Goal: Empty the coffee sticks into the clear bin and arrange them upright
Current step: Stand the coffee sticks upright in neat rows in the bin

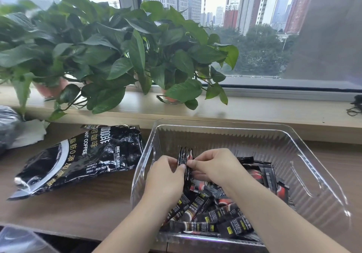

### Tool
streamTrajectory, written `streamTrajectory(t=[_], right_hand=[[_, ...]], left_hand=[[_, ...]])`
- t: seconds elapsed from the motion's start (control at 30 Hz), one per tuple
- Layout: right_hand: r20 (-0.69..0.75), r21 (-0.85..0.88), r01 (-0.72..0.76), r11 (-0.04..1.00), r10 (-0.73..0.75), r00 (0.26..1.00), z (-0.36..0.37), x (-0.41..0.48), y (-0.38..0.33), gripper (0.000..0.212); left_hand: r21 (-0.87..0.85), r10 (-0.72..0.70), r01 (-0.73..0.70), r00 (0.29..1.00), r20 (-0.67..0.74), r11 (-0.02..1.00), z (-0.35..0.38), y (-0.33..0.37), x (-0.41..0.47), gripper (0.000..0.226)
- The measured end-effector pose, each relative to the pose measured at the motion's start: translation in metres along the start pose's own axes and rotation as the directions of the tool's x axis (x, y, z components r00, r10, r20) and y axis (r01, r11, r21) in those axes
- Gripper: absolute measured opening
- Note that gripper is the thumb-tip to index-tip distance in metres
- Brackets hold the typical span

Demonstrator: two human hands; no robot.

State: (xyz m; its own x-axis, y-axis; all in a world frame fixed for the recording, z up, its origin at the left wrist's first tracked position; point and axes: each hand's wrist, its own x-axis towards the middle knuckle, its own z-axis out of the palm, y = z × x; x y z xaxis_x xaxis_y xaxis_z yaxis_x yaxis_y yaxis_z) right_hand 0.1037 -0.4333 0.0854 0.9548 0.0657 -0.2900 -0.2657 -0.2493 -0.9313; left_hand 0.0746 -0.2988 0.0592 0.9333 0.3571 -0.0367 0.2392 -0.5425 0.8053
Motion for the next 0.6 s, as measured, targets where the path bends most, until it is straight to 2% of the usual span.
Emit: streamTrajectory(t=[0.27,0.43,0.6], right_hand=[[0.042,-0.052,-0.028,0.998,0.03,0.999,0.012,0.015,0.014,0.008],[0.014,-0.148,-0.021,0.989,0.023,1.0,0.018,0.024,0.027,0.006],[-0.003,-0.166,-0.008,0.986,0.008,1.0,0.02,0.028,0.031,0.006]], left_hand=[[0.189,-0.017,0.017,1.0,-0.001,0.982,0.006,0.0,0.003,0.024],[0.337,0.063,-0.049,0.998,-0.029,0.94,0.006,0.001,-0.005,0.025],[0.541,0.148,-0.128,0.989,0.006,0.831,0.006,0.001,-0.009,0.007]])
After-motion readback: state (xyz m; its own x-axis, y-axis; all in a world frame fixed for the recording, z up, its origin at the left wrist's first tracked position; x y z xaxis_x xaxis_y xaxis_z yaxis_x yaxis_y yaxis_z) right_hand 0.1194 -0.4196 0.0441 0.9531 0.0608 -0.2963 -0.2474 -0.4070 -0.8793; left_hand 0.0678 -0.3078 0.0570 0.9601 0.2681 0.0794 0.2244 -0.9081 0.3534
